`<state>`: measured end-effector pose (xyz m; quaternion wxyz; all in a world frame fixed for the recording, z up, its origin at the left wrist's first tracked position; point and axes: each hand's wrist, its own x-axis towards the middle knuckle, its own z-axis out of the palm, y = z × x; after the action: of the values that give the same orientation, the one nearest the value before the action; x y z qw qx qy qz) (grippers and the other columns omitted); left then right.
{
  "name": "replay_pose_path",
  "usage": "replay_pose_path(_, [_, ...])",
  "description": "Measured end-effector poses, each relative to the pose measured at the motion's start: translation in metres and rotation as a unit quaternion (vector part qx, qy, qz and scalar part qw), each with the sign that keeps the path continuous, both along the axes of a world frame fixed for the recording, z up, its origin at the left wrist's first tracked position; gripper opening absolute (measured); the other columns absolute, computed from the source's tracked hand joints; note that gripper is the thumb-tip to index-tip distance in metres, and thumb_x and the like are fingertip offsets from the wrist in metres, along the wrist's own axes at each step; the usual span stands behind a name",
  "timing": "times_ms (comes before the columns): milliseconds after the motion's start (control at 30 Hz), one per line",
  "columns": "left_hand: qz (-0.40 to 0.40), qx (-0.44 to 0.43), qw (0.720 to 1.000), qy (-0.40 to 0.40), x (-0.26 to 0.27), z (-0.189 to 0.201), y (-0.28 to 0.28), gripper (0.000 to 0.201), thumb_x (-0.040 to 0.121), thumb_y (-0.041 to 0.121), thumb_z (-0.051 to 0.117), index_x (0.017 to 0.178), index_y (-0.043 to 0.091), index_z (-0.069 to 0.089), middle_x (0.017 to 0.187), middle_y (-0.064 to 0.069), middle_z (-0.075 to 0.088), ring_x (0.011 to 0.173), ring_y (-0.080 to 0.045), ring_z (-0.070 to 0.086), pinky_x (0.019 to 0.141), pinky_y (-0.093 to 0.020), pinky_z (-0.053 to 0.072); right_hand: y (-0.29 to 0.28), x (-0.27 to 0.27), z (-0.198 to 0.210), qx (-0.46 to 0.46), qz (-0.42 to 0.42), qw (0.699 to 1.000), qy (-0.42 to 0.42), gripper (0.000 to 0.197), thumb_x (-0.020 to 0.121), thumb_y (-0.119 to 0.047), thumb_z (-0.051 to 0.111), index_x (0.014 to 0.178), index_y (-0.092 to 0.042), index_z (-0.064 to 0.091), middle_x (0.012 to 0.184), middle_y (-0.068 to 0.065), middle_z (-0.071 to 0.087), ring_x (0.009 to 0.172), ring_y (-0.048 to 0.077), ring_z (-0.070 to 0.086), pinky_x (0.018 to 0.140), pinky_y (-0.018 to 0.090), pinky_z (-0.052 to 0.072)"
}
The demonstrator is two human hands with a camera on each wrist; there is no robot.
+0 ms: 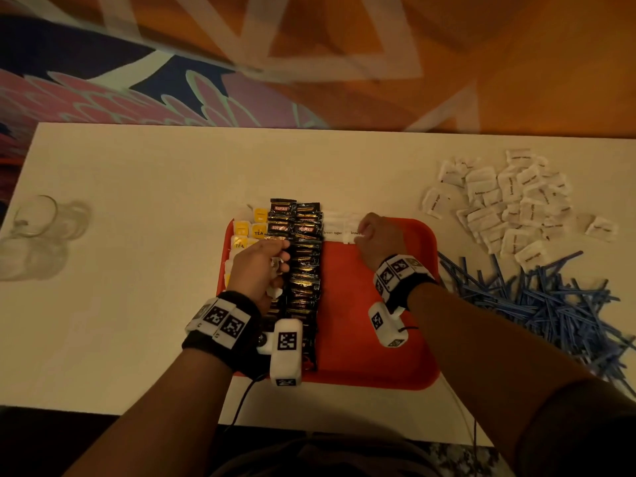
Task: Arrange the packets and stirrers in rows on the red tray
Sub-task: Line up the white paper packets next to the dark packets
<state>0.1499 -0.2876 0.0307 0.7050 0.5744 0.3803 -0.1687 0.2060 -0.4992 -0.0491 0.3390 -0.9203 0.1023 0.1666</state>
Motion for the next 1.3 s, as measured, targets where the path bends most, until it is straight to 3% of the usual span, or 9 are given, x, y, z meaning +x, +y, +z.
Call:
replay_pose_path(167, [0.030, -0.072, 0.997, -0.001, -0.006, 0.003, 0.002, 0.030, 0.100, 0.009, 0.036, 0.098, 0.004, 0.065, 0.069, -0.004, 0.060, 0.053, -0.013, 0.052, 0.036, -0.017, 0.031, 0.005, -0.002, -0.011, 0.000, 0.003, 1.000, 0.021, 0.027, 0.084, -0.003, 0.063, 0.098, -0.026, 0.064, 0.105, 0.006, 0.058, 0.088, 0.014, 0.051, 0.071, 0.023, 0.038])
replay_pose_path(300, [0.040, -0.108, 0.993, 0.002, -0.010, 0.010, 0.002, 0.029, 0.099, 0.012, 0.038, 0.100, 0.002, 0.065, 0.070, -0.007, 0.062, 0.050, -0.015, 0.055, 0.032, -0.016, 0.026, 0.003, -0.007, 0.006, 0.031, -0.008, 0.999, -0.005, 0.021, 0.084, -0.011, 0.069, 0.098, -0.026, 0.065, 0.095, -0.002, 0.060, 0.087, 0.012, 0.056, 0.076, 0.025, 0.046])
replay_pose_path(400, [0.029, -0.125, 0.992, 0.005, -0.009, 0.016, -0.005, 0.029, 0.102, 0.021, 0.040, 0.103, 0.004, 0.063, 0.073, -0.009, 0.063, 0.050, -0.016, 0.057, 0.031, -0.016, 0.025, 0.009, -0.014, 0.038, 0.108, -0.020, 0.994, 0.001, 0.010, 0.083, -0.020, 0.069, 0.091, -0.027, 0.068, 0.088, -0.008, 0.067, 0.080, 0.007, 0.061, 0.066, 0.020, 0.044])
replay_pose_path(567, [-0.009, -0.119, 0.993, -0.016, -0.008, 0.028, -0.025, 0.048, 0.106, 0.045, 0.033, 0.103, 0.004, 0.057, 0.074, -0.015, 0.061, 0.042, -0.017, 0.056, 0.030, -0.015, 0.024, 0.031, -0.031, 0.100, 0.234, 0.093, 0.968, 0.025, 0.018, 0.074, -0.042, 0.079, 0.083, -0.028, 0.074, 0.085, -0.010, 0.072, 0.082, 0.001, 0.065, 0.075, 0.021, 0.052])
replay_pose_path(667, [-0.053, -0.108, 0.992, -0.028, -0.011, 0.037, -0.035, 0.054, 0.103, 0.054, 0.034, 0.099, 0.006, 0.059, 0.069, -0.012, 0.060, 0.034, -0.014, 0.043, 0.030, -0.016, 0.023, 0.034, -0.042, 0.120, 0.207, 0.158, 0.965, 0.029, 0.009, 0.076, -0.032, 0.081, 0.078, -0.026, 0.074, 0.072, -0.014, 0.069, 0.065, -0.007, 0.062, 0.061, 0.008, 0.044])
replay_pose_path(800, [-0.113, -0.108, 0.987, -0.046, -0.017, 0.050, -0.044, 0.056, 0.100, 0.057, 0.036, 0.101, 0.007, 0.062, 0.069, -0.013, 0.067, 0.041, -0.015, 0.055, 0.032, -0.016, 0.019, 0.024, -0.048, 0.131, 0.202, 0.097, 0.974, 0.021, 0.021, 0.081, -0.019, 0.074, 0.065, -0.030, 0.067, 0.065, -0.011, 0.067, 0.067, 0.007, 0.064, 0.068, 0.026, 0.049])
replay_pose_path(933, [-0.174, -0.033, 0.980, -0.088, -0.031, 0.055, -0.045, 0.047, 0.094, 0.050, 0.056, 0.111, 0.009, 0.069, 0.090, -0.009, 0.070, 0.067, -0.017, 0.059, 0.038, -0.019, 0.021, 0.007, -0.055, 0.144, 0.230, 0.030, 0.973, 0.010, 0.016, 0.085, -0.015, 0.072, 0.071, -0.023, 0.068, 0.070, -0.007, 0.069, 0.067, 0.009, 0.065, 0.067, 0.028, 0.053])
replay_pose_path(1067, [-0.166, 0.015, 0.977, -0.135, -0.038, 0.062, -0.051, 0.021, 0.090, 0.017, 0.071, 0.107, 0.006, 0.070, 0.079, -0.004, 0.065, 0.059, -0.007, 0.059, 0.041, -0.017, 0.035, -0.002, -0.063, 0.152, 0.251, 0.007, 0.968, -0.001, 0.017, 0.085, -0.012, 0.072, 0.073, -0.023, 0.067, 0.072, 0.003, 0.071, 0.062, 0.014, 0.064, 0.065, 0.032, 0.054])
replay_pose_path(1300, [-0.090, 0.034, 0.983, -0.157, -0.036, 0.067, -0.060, 0.003, 0.092, 0.013, 0.068, 0.094, 0.013, 0.071, 0.080, -0.003, 0.062, 0.064, -0.014, 0.052, 0.045, -0.023, 0.035, 0.005, -0.088, 0.150, 0.379, -0.072, 0.923, 0.018, 0.019, 0.080, -0.002, 0.076, 0.086, -0.017, 0.066, 0.078, 0.010, 0.070, 0.066, 0.019, 0.061, 0.057, 0.025, 0.047])
